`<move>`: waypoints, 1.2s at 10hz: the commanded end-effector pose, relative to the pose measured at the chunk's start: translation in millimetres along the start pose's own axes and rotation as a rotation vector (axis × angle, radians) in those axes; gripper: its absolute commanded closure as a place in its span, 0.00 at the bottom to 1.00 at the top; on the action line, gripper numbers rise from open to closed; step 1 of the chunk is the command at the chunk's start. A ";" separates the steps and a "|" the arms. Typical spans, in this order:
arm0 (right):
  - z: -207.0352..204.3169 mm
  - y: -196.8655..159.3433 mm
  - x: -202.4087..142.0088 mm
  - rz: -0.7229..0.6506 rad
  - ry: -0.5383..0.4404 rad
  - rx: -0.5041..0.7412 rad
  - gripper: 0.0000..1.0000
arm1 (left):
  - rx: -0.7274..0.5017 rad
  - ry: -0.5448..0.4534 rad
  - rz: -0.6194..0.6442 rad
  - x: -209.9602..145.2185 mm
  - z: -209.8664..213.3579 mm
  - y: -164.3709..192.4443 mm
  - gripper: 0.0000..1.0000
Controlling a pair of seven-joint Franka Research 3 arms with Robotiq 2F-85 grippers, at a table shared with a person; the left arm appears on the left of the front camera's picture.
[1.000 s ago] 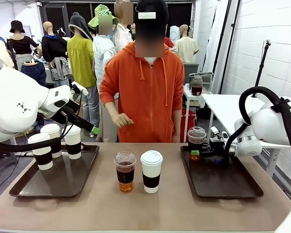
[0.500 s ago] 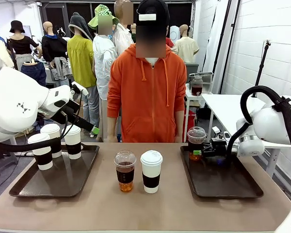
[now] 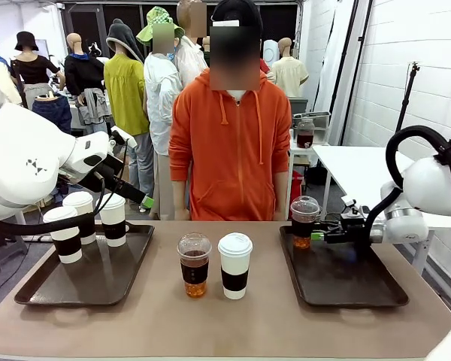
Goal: Distribute the coffee onto the tray.
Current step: Pick up one iced Americano and place it on the right Handle tray, then pick up another iced Americano from the middle of the table and place it on the right Handle tray.
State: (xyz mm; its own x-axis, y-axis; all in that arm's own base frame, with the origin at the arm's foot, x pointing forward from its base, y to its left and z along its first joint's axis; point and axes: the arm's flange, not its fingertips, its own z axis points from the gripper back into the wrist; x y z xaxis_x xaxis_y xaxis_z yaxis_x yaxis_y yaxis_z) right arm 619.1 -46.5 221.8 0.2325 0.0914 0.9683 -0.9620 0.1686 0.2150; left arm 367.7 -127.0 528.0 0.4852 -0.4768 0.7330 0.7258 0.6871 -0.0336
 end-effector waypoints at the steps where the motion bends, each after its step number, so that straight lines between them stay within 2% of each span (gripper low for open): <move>1: 19.0 18.4 -0.6 -0.013 0.038 -0.049 0.00 | -0.007 -0.001 0.003 -0.7 0.3 1.3 0.00; 4: 26.1 30.3 6.4 0.023 0.019 -0.097 0.00 | -0.007 -0.001 0.003 -0.7 0.3 1.3 0.00; 5: 30.3 13.3 1.0 -0.009 0.015 -0.061 0.00 | -0.007 -0.001 0.003 -0.7 0.3 1.3 0.00; 12: 30.2 17.0 -0.7 -0.009 0.013 -0.065 0.00 | -0.007 -0.001 0.003 -0.7 0.3 1.3 0.00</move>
State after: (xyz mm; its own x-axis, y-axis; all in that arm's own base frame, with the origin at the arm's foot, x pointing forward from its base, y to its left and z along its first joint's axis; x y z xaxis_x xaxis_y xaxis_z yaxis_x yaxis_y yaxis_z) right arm 598.2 -73.4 228.7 0.2431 0.1028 0.9645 -0.9487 0.2325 0.2143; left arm 367.6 -127.1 528.0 0.4851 -0.4769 0.7330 0.7259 0.6870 -0.0334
